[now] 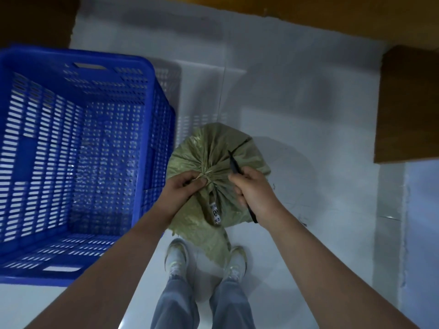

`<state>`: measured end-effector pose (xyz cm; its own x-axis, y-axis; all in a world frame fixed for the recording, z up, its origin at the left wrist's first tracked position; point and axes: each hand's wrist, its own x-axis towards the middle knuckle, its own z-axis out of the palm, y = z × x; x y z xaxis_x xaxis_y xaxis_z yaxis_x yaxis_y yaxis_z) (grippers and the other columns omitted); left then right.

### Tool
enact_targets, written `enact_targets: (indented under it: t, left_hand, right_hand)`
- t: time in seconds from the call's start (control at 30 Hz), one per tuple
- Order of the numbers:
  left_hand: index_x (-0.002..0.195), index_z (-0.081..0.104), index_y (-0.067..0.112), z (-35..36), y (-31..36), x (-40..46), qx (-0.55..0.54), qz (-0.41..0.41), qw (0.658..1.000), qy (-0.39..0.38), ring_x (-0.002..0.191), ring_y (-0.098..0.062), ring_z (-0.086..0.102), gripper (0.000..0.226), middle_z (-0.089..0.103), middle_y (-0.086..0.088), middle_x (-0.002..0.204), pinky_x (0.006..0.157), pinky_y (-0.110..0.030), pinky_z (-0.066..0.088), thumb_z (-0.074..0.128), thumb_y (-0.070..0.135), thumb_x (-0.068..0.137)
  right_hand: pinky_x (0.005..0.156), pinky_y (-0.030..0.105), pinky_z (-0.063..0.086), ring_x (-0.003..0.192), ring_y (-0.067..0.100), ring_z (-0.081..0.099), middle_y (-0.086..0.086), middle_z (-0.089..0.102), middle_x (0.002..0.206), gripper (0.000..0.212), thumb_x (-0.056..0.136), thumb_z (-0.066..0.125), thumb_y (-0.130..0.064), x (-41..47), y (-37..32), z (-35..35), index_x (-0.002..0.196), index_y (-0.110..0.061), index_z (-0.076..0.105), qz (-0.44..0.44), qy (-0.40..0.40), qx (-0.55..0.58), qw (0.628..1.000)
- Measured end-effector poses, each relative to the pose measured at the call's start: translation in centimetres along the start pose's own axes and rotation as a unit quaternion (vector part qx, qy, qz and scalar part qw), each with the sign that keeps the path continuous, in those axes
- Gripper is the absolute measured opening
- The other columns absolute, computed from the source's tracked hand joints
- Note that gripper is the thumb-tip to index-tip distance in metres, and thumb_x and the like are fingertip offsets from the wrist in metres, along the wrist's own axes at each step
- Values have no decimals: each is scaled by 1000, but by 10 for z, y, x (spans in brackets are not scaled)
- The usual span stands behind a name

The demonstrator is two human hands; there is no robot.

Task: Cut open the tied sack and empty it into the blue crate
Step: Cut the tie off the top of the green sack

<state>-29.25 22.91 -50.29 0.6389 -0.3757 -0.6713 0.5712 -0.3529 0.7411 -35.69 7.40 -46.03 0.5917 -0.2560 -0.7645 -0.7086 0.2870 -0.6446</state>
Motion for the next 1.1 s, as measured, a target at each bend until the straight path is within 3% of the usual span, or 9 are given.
enact_targets:
  t: [0.17,0.27,0.37,0.5,0.63,0.77,0.87,0.93,1.1]
  left_hand:
    - [83,68,14,-5,-6,-2,4,-8,1000,-27,64,4,66,14,71,14,65,63,-8,51,59,5,87]
    - [84,68,16,-8,-3,-3,18,-8,999,-49,65,5,66,15,72,15,66,63,-8,50,59,4,87]
    - [84,67,19,-10,-2,-5,32,-1,997,-65,67,6,66,16,72,16,67,62,-7,49,60,5,87]
    - [91,67,16,-12,-2,-9,49,-3,996,-74,68,5,65,10,69,7,78,60,-7,47,62,9,86]
    - [109,65,10,-13,4,-13,53,-32,993,-99,85,-6,67,24,70,-1,97,75,-16,52,65,15,85]
    - [126,53,17,-12,15,-9,226,40,972,-44,105,-12,54,52,55,1,118,89,-23,39,73,25,79]
    - [135,41,13,-10,21,-8,346,131,929,-12,105,-9,44,68,40,-4,128,90,-19,34,74,23,76]
    - [133,39,11,-11,21,-13,391,154,907,13,100,-9,42,65,36,-4,128,86,-16,32,71,18,77]
    - [119,51,8,-16,2,-30,361,102,926,43,95,-11,47,39,46,3,108,66,-14,31,64,12,82]
  right_hand:
    - [40,5,31,36,-9,47,-12,51,62,23,85,59,1,12,11,7,104,-11,61,-55,0,-52,997]
    - [45,6,33,39,-12,49,-21,55,46,18,85,64,-3,20,16,14,97,-15,63,-80,-8,-68,994]
    - [47,5,36,43,-11,50,-16,56,60,14,84,68,-6,26,17,21,89,-19,64,-105,-21,-78,991]
    - [59,24,45,44,-1,50,0,56,61,21,84,67,-8,33,17,29,71,-21,57,-129,-31,-129,983]
    - [59,25,41,52,10,49,-2,53,56,15,88,63,-14,33,11,33,76,-12,55,-130,-1,-179,975]
    - [66,35,48,57,17,52,-1,54,57,17,89,61,-18,36,11,34,76,-8,55,-142,69,-189,969]
    - [57,37,49,49,16,51,1,52,57,23,91,58,-19,37,6,34,70,-13,49,-128,137,-120,975]
    - [44,23,44,36,7,48,1,52,56,22,94,54,-18,39,-6,27,74,-12,48,-120,189,-58,973]
    - [41,19,44,31,1,45,2,55,58,13,95,51,-13,46,-30,-1,84,-6,50,-135,208,-32,968]
